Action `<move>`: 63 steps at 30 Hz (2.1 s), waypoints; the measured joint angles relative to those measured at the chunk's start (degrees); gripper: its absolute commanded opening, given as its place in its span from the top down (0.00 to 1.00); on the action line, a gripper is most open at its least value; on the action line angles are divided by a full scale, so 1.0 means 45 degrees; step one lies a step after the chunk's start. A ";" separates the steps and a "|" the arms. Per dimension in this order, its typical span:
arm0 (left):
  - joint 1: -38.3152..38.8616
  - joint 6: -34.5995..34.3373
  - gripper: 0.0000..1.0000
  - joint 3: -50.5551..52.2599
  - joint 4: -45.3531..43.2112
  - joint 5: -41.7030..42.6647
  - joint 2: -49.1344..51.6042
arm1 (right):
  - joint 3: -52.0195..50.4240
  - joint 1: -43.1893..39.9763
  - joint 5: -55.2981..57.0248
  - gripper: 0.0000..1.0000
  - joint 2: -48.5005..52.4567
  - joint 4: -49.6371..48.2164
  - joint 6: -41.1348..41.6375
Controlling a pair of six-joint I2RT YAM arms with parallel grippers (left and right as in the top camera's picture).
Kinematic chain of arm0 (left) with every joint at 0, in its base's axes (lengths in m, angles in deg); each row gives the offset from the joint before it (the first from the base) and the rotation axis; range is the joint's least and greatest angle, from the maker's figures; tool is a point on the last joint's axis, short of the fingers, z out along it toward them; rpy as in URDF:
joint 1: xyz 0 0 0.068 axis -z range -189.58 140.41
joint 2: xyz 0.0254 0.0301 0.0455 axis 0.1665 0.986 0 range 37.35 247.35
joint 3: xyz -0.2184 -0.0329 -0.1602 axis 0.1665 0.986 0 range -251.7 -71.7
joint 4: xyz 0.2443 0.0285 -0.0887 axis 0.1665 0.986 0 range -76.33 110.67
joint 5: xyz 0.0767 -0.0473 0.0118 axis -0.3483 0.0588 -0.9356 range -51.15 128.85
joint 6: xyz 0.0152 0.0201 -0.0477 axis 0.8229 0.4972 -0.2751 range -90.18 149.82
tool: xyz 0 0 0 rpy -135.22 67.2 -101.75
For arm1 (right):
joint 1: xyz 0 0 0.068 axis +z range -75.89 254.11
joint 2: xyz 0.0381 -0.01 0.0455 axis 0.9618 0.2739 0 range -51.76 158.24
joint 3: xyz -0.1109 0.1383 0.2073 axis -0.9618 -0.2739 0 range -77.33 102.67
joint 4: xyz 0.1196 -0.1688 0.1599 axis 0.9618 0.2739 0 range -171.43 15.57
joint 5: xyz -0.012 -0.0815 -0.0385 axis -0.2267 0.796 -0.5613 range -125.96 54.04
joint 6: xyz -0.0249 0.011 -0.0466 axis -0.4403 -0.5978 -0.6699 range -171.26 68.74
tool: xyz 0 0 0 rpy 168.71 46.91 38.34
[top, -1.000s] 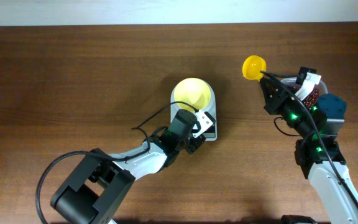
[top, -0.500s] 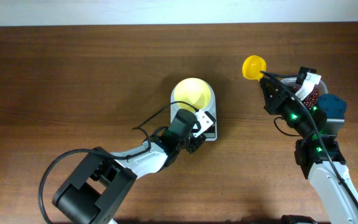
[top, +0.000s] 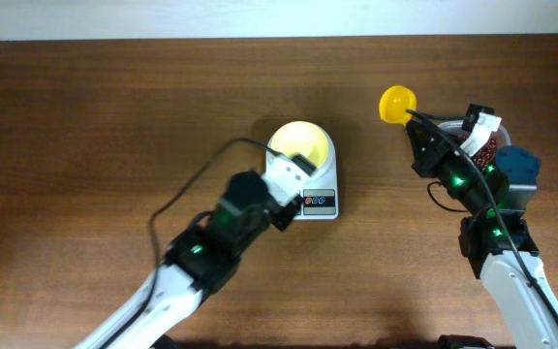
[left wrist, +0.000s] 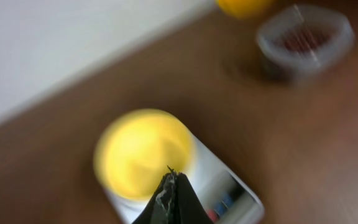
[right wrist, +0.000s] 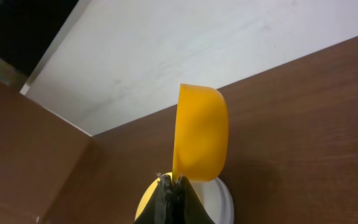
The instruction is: Scoop item into bowl and weigh 50g on scale
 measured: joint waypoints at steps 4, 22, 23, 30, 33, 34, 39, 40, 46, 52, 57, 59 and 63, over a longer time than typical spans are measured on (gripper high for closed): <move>-0.1807 -0.0709 0.99 -0.0019 -0.1345 -0.3089 -0.1991 | 0.0000 0.0000 0.1583 0.96 0.0010 -0.0544 0.0000; -0.4886 -0.1088 1.00 -0.2084 0.1583 -0.1773 0.2837 | 0.0000 0.0000 0.4833 0.96 0.0029 -0.2443 0.0670; -0.4299 -0.0631 1.00 -0.2506 0.2239 -0.1807 0.2822 | 0.0000 0.0000 0.4838 0.96 0.0029 -0.2438 0.0680; -0.0821 0.0316 1.00 -0.3220 0.5659 0.0947 0.3050 | 0.0000 0.0000 0.4838 0.96 0.0029 -0.2399 0.0719; 0.0578 0.0563 1.00 -0.3220 0.5955 0.1287 0.4051 | 0.0000 0.0000 0.4838 0.96 0.0029 -0.2385 0.0714; 0.0918 0.0743 1.00 -0.3220 0.5969 0.1379 0.4367 | 0.0000 0.0000 0.4838 0.96 0.0029 -0.2385 0.0714; 0.1010 0.1161 1.00 -0.3215 0.5858 0.1860 0.5197 | 0.0000 0.0000 0.4838 0.96 0.0029 -0.1982 0.0709; 0.0782 0.1166 1.00 -0.3220 0.5401 0.2001 0.5333 | 0.0005 0.0000 0.4833 0.96 0.0029 -0.1865 0.0709; -0.0092 0.1501 1.00 -0.3220 0.4192 0.2409 0.6625 | 0.0005 0.0000 0.4833 0.96 0.0034 -0.1758 0.0699; -0.0092 0.1831 1.00 -0.3215 0.3104 0.2419 0.7878 | 0.0005 0.0000 0.4838 0.96 0.0034 -0.1758 0.0675; -0.0092 0.1831 1.00 -0.3215 0.2997 0.2419 0.7975 | 0.0005 0.0000 0.4838 0.96 0.0029 -0.1758 0.0675; -0.0092 0.1831 1.00 -0.3215 0.2754 0.2419 0.8286 | 0.0005 0.0000 0.4838 0.96 0.0034 -0.1758 0.0675; -0.0092 0.1826 1.00 -0.3235 0.2589 0.2424 0.8616 | 0.0005 0.0000 0.4838 0.96 0.0034 -0.1758 0.0670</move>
